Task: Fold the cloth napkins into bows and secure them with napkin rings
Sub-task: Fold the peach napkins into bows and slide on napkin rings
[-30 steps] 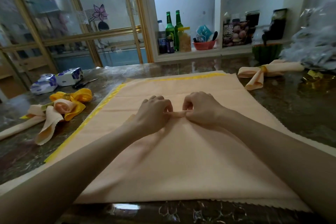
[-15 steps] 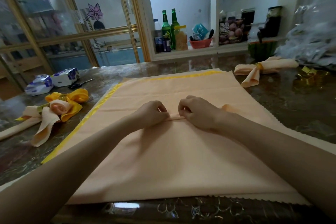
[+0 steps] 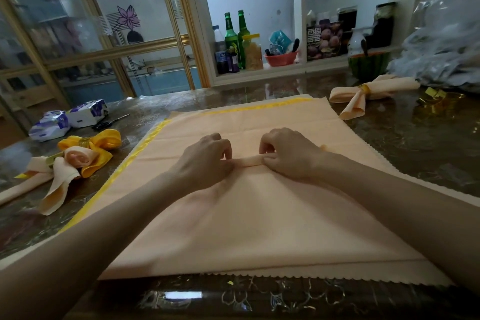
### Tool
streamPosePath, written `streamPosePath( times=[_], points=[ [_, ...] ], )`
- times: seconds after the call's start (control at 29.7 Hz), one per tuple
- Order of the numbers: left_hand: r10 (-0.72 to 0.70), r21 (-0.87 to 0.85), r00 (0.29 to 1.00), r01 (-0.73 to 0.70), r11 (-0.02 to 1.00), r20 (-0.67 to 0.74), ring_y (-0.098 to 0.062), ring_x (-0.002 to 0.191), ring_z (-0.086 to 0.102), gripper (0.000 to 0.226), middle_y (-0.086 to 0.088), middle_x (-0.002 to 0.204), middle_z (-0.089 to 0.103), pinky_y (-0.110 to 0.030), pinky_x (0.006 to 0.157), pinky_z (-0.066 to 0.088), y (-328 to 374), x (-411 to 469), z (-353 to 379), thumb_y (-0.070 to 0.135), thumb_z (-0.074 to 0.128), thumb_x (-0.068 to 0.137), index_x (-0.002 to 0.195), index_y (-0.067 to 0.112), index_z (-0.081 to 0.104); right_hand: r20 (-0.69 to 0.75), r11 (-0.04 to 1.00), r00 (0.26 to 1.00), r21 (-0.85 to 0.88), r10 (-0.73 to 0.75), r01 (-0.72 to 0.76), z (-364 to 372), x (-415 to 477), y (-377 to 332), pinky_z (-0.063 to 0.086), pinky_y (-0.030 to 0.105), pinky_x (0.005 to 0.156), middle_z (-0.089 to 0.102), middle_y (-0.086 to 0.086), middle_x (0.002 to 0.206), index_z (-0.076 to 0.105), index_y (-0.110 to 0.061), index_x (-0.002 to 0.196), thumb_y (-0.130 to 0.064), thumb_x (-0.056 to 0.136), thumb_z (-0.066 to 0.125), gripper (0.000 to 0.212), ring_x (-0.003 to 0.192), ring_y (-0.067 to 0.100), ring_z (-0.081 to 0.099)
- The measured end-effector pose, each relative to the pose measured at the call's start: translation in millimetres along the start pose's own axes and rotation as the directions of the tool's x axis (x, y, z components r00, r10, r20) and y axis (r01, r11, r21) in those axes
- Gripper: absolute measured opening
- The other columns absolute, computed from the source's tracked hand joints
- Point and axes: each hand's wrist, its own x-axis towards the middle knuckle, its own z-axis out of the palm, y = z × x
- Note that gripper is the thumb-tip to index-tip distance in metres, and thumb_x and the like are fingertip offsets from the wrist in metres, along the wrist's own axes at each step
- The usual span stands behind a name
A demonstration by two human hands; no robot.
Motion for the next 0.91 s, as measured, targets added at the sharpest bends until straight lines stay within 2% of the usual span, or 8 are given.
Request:
streamPosePath(
  times=[0.13, 0.3, 0.47, 0.57, 0.67, 0.78, 0.84, 0.91],
  points=[
    [0.017, -0.005, 0.999, -0.017, 1.0, 0.041, -0.017, 0.08, 0.048, 0.015, 0.009, 0.082, 0.049, -0.03, 0.069, 0.044, 6, -2, 0, 0.019, 0.056, 0.085, 0.1, 0.021, 0.057, -0.047, 0.994, 0.996, -0.078, -0.076, 0.072, 2, -1, -2, 0.037, 0.022, 0.082, 0.055, 0.0, 0.107, 0.059, -0.016, 0.103, -0.014, 0.089, 0.055, 0.014, 0.089, 0.009, 0.039],
    [-0.126, -0.331, 0.968, 0.195, 0.923, 0.219, -0.017, 0.071, 0.053, 0.008, -0.001, 0.083, 0.059, -0.029, 0.067, 0.046, 2, 1, -2, 0.025, 0.059, 0.09, 0.094, 0.019, 0.058, -0.073, 0.971, 0.98, -0.169, -0.185, 0.171, 4, -10, -5, 0.034, 0.022, 0.083, 0.054, 0.002, 0.11, 0.058, -0.015, 0.107, -0.009, 0.094, 0.046, 0.019, 0.098, 0.015, 0.045],
    [-0.212, -0.321, 0.947, 0.284, 0.903, 0.242, -0.015, 0.079, 0.051, 0.024, 0.0, 0.087, 0.057, -0.025, 0.069, 0.04, -4, 10, 4, 0.033, 0.057, 0.091, 0.102, 0.013, 0.064, 0.008, 0.98, 0.989, -0.134, -0.145, 0.144, 1, -22, -6, 0.033, 0.023, 0.08, 0.054, 0.001, 0.104, 0.061, -0.016, 0.106, -0.029, 0.096, 0.044, 0.024, 0.089, 0.012, 0.042],
    [-0.232, -0.241, 0.94, 0.292, 0.926, 0.249, -0.016, 0.087, 0.049, 0.029, -0.001, 0.097, 0.055, -0.025, 0.074, 0.038, -1, 12, 8, 0.038, 0.054, 0.092, 0.107, 0.014, 0.061, 0.023, 0.988, 0.998, -0.146, -0.052, 0.055, -3, -17, -17, 0.036, 0.028, 0.081, 0.052, 0.003, 0.099, 0.061, -0.012, 0.105, -0.033, 0.099, 0.04, 0.031, 0.095, 0.018, 0.048],
    [-0.227, -0.104, 0.956, 0.249, 0.963, 0.187, -0.024, 0.095, 0.054, 0.028, -0.006, 0.108, 0.06, -0.032, 0.079, 0.041, 9, 6, 11, 0.037, 0.045, 0.096, 0.113, 0.017, 0.055, 0.034, 0.981, 0.999, -0.19, -0.023, 0.029, 1, 3, -30, 0.037, 0.032, 0.089, 0.054, 0.009, 0.115, 0.057, -0.008, 0.113, -0.028, 0.098, 0.041, 0.029, 0.108, 0.024, 0.048],
    [-0.094, 0.259, 0.995, 0.08, 0.963, 0.044, -0.03, 0.104, 0.054, 0.035, -0.011, 0.116, 0.058, -0.035, 0.078, 0.038, 20, -3, 15, 0.035, 0.034, 0.096, 0.123, 0.016, 0.044, 0.108, 0.997, 0.994, -0.072, 0.029, -0.021, 15, 20, -36, 0.035, 0.036, 0.096, 0.051, 0.013, 0.127, 0.05, -0.007, 0.12, -0.02, 0.097, 0.038, 0.029, 0.118, 0.029, 0.045],
    [-0.047, 0.44, 0.999, 0.033, 0.897, 0.021, -0.029, 0.116, 0.044, 0.043, -0.012, 0.126, 0.047, -0.037, 0.091, 0.033, 23, -2, 17, 0.037, 0.029, 0.096, 0.13, 0.015, 0.04, 0.155, 0.997, 0.986, -0.056, 0.064, -0.056, 26, 25, -34, 0.033, 0.037, 0.097, 0.049, 0.014, 0.131, 0.048, -0.007, 0.121, -0.022, 0.099, 0.031, 0.032, 0.12, 0.029, 0.044],
    [-0.084, 0.398, 0.995, 0.052, 0.916, 0.062, -0.028, 0.128, 0.032, 0.046, -0.012, 0.139, 0.035, -0.038, 0.103, 0.024, 17, 0, 19, 0.037, 0.026, 0.097, 0.137, 0.017, 0.034, 0.186, 0.993, 0.978, -0.085, 0.096, -0.081, 34, 26, -29, 0.027, 0.04, 0.103, 0.044, 0.011, 0.139, 0.046, -0.009, 0.128, -0.031, 0.102, 0.022, 0.041, 0.127, 0.026, 0.039]
  ],
)
